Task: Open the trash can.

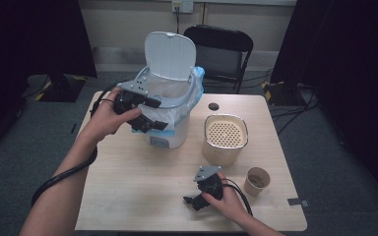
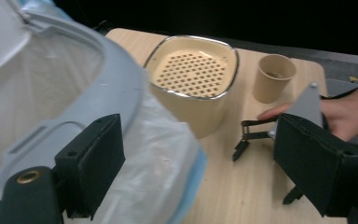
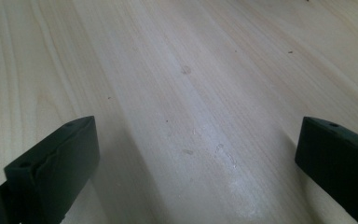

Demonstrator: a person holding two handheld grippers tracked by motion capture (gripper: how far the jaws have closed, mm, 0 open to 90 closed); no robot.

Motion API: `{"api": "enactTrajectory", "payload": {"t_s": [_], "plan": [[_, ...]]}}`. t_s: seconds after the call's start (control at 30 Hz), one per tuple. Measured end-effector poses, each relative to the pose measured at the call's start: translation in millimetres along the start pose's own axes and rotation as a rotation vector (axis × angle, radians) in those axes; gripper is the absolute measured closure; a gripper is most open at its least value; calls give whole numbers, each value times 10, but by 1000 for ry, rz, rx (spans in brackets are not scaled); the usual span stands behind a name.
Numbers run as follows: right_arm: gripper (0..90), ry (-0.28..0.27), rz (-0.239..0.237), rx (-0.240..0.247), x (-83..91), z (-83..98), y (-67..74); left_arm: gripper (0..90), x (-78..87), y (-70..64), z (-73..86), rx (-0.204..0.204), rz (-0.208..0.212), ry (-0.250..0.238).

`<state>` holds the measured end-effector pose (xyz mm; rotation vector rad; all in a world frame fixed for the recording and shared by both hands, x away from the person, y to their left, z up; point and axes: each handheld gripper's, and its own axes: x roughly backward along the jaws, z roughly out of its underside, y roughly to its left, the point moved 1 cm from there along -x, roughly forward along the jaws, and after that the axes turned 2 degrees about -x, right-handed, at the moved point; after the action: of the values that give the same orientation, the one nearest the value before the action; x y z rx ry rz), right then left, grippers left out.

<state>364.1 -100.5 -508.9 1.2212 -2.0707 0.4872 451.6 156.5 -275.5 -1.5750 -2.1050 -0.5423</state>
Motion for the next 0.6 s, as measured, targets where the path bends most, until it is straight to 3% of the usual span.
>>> {"api": "enactTrajectory", "payload": {"t_s": [0.13,0.17,0.47,0.6], "plan": [[0,-1,-5,6,-3,-3,-5,158,-68,-112,80,10,15,-5],[0,-1,-7,5,-4,-3,-5,159,-98,-166,127,-3,20,-6],[0,-4,-9,9,-9,-5,-8,158,-249,-347,393,-1,47,-21],[0,-4,-9,9,-8,-5,-7,158,-334,-403,563,22,55,-22]]}}
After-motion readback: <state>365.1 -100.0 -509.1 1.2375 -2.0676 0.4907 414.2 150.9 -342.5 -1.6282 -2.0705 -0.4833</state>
